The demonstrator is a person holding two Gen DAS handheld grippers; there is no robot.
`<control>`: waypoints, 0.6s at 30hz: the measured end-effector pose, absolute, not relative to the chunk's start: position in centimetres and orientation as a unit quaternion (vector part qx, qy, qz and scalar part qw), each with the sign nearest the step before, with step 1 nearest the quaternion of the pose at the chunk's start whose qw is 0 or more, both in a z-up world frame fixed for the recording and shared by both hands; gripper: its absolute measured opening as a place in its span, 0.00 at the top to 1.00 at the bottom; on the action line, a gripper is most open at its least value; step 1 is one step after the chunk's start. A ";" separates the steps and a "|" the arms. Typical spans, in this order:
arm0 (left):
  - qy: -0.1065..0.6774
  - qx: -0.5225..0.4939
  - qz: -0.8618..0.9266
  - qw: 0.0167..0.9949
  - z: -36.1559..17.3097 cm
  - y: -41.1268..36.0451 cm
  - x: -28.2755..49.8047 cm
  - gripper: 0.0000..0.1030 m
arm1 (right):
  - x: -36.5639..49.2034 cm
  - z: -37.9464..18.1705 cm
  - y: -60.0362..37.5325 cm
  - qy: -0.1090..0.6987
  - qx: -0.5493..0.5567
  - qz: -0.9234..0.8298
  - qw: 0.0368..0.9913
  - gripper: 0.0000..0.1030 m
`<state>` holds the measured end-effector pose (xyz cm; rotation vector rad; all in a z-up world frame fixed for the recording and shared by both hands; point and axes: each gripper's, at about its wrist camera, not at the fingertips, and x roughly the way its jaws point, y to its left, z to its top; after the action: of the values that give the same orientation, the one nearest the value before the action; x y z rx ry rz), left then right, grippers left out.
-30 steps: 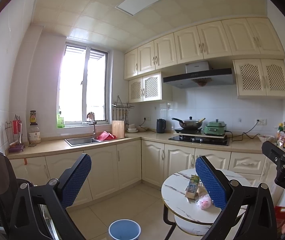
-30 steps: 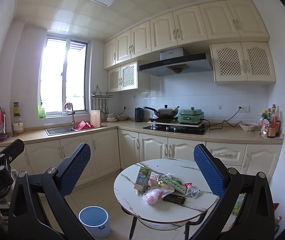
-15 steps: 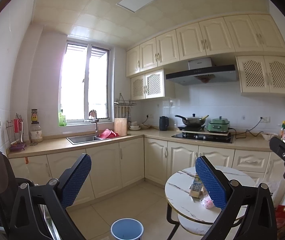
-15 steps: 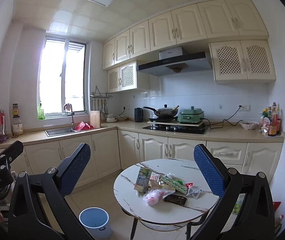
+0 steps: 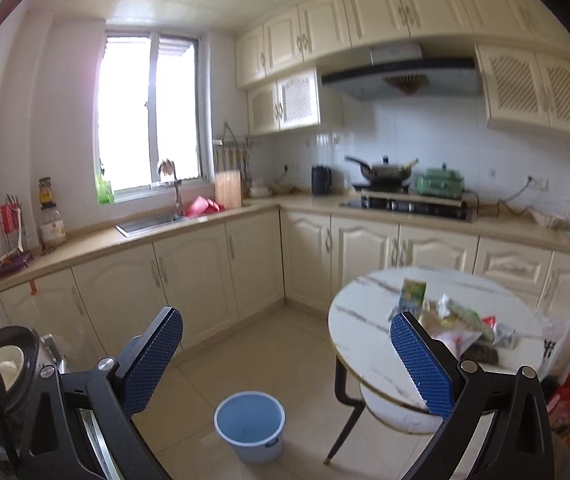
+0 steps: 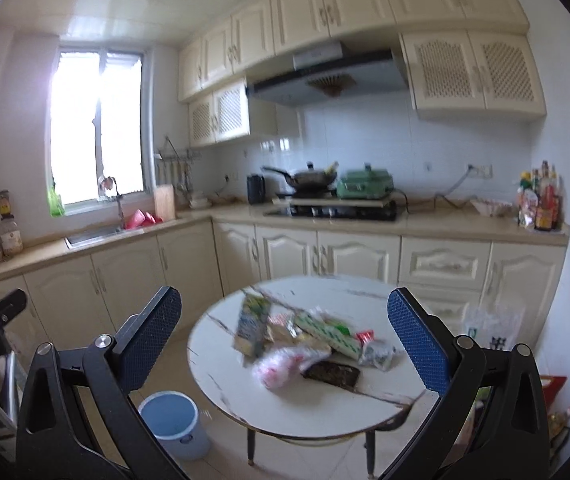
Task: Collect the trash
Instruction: 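Grasp the clear plastic bag with the left tool at the table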
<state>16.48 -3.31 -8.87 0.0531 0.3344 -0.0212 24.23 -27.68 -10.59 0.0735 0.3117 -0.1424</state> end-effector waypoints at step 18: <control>0.332 0.078 -0.173 0.924 -18.0 -17.0 37.5 0.01 | 36.4 -28.6 -39.1 0.356 0.047 -0.073 0.930 0.00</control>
<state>37.54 -16.99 -18.04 0.1600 0.6823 -0.3550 36.35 -39.06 -28.59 0.0971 0.7294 -0.1499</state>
